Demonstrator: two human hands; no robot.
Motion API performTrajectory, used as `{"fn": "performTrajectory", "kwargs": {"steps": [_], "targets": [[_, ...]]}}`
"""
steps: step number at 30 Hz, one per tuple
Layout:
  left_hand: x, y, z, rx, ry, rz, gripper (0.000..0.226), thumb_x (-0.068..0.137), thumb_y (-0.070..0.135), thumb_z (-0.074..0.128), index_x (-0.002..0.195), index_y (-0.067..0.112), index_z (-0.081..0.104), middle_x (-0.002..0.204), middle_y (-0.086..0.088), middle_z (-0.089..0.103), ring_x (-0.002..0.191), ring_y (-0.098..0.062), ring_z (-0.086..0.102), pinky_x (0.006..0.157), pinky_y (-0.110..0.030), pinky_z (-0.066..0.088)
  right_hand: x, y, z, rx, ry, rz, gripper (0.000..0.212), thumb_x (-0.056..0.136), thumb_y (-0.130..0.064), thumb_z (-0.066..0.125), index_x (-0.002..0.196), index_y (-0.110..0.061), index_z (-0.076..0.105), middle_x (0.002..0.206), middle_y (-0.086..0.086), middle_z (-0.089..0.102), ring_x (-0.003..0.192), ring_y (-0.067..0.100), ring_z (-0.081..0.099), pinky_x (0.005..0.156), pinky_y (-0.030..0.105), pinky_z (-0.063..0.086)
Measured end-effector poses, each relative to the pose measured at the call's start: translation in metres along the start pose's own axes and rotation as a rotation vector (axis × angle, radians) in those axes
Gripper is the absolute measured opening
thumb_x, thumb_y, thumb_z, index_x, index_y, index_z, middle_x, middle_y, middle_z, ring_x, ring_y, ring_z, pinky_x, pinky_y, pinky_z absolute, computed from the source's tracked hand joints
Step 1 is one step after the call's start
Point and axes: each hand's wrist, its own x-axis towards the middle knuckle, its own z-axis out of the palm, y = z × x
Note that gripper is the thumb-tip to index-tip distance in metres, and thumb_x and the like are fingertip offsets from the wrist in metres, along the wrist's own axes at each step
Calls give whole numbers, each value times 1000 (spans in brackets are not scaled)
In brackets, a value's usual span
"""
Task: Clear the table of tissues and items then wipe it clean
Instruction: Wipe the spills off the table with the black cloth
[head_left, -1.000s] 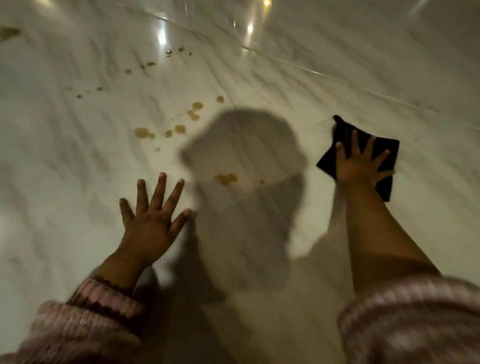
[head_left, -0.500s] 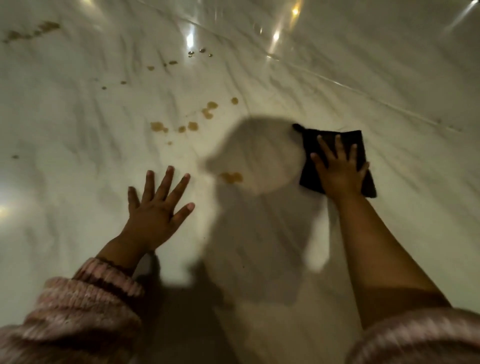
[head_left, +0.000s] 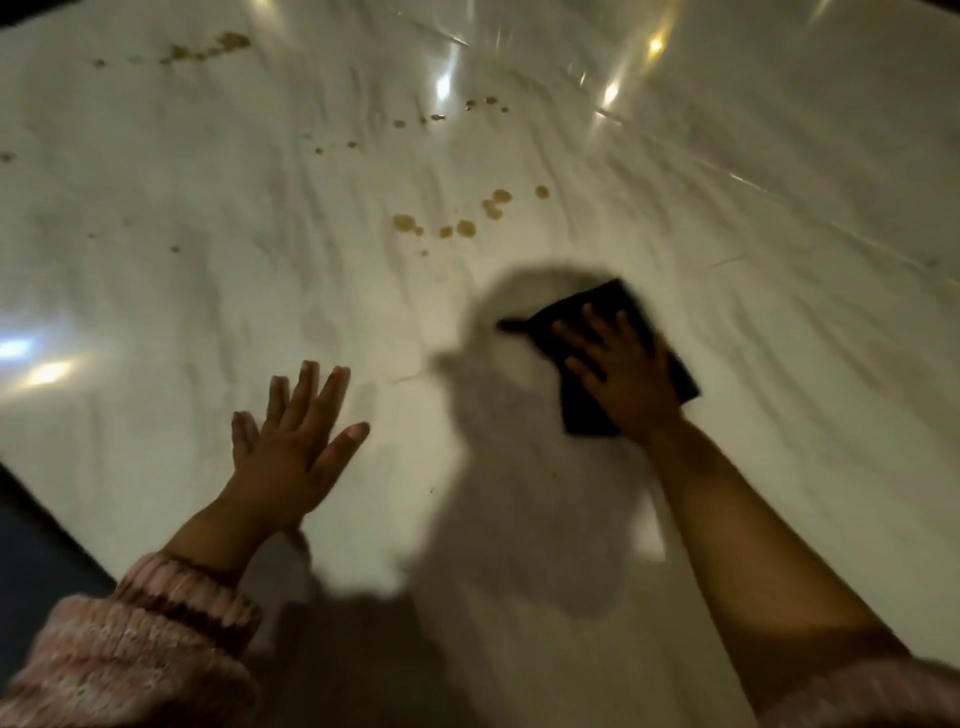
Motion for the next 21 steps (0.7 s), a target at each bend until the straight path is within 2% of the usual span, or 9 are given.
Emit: {"fn": "performTrajectory", "kwargs": {"steps": [2,4,6,8,10,11,13,16,21], "targets": [[-16,-11,0,18,5,-24,64,88,63,18,141,50,-17,148,16,-28,136,-12,-26,112,-53,-9,20,5,-6,43,17,237,53,94,-63,20,144,-50,10,159,-7,0,146,26,-6,112,61,-3],[-29,-23,-1,13,3,-54,64,87,63,18,140,51,-18,147,16,-29,135,-13,-27,111,-54,-10,32,-20,-3,29,1,292,51,96,-57,22,145,-50,6,159,-5,-6,145,30,-11,110,65,-4],[-35,-33,1,-5,-34,-100,65,85,64,16,139,50,-19,147,14,-30,136,-14,-28,111,-54,-12,28,-63,7,13,-24,149,52,96,-58,23,144,-50,7,159,-5,-5,145,33,-10,109,67,-1],[-38,-38,4,-5,-61,-128,67,83,64,14,139,48,-20,146,14,-32,135,-14,-29,111,-54,-12,4,-102,20,-36,-70,-168,55,88,-67,15,141,-53,6,159,-10,-3,145,30,-11,108,64,-5],[-40,-40,6,-2,-49,-117,69,82,65,14,141,46,-18,144,15,-33,134,-12,-29,111,-54,-11,-20,-111,25,-76,-154,-458,56,82,-67,6,136,-56,4,156,-19,-3,144,19,-14,110,53,-12],[-40,-41,7,-2,-43,-110,69,82,65,14,141,46,-18,143,16,-34,136,-13,-29,111,-54,-11,-20,-101,21,-75,-164,-512,56,81,-66,5,136,-56,7,154,-21,-2,143,14,-13,111,47,-12],[-40,-42,7,4,-42,-101,70,82,65,13,142,45,-18,142,16,-34,139,-16,-26,111,-54,-10,-4,-67,11,-51,-84,-424,57,83,-64,10,138,-52,14,155,-19,6,145,14,-4,112,42,-5],[-40,-42,9,14,-47,-98,67,87,63,15,142,44,-18,142,16,-34,140,-18,-26,111,-54,-10,8,-10,-3,36,15,-50,47,95,-55,32,140,-50,21,157,-14,13,146,19,6,112,51,3],[-38,-42,12,20,-41,-103,66,90,62,18,143,43,-17,151,11,-29,141,-20,-26,111,-55,-11,-46,13,2,26,64,240,51,92,-61,27,141,-53,19,158,-12,7,147,21,0,114,55,0]]}}
